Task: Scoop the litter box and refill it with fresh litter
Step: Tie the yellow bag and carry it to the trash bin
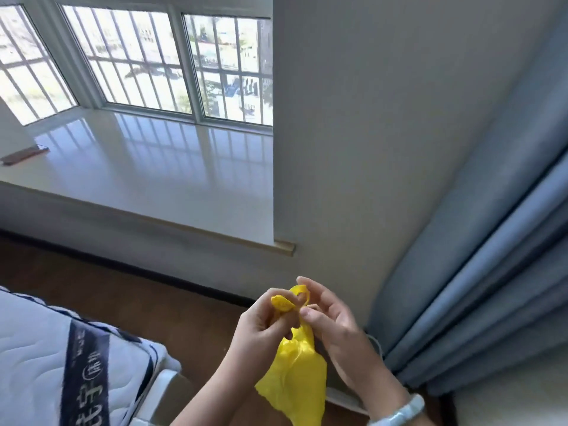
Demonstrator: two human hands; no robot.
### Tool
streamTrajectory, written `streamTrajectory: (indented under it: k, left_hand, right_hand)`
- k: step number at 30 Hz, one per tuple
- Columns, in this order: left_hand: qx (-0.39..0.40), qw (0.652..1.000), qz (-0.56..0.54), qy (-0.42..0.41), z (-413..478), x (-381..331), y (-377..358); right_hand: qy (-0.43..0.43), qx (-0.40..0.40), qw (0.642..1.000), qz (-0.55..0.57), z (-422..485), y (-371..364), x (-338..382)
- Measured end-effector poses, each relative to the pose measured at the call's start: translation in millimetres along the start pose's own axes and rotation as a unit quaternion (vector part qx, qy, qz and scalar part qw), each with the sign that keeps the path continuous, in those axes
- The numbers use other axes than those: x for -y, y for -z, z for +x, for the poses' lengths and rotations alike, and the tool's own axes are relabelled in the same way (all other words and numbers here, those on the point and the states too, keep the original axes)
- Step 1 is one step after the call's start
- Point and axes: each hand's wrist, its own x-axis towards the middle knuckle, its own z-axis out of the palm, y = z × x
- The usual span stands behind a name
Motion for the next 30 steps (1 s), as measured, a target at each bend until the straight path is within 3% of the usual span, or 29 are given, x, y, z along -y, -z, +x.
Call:
streamTrajectory:
  k: [7,10,18,25,30]
  left_hand:
    - [-0.039,0.998,0.036,0.019,-32.7,-97.4,32.9]
    - [-0.034,0.998,0.057,0.015,-43.0,-120.7,49.5]
    - [-0.017,1.0,0.014,0.016,-68.3,-146.9,78.9]
    - [-0.072,0.997,0.019,0.013,-96.5,-149.0,84.9]
    - [-0.141,0.989,0.046,-0.015,-128.8,-150.1,79.1]
  right_hand:
    - [0.044,-0.02,0.998,-0.039,-19.0,-84.2,81.0]
    - [0.078,-0.029,0.99,-0.115,-20.9,-105.8,92.8]
    - [0.146,-0.053,0.971,-0.18,-24.3,-144.2,97.7]
    - [0.148,-0.006,0.97,-0.195,-45.8,-162.0,92.4]
    - [0.118,0.073,0.971,-0.193,-67.7,-158.3,86.7]
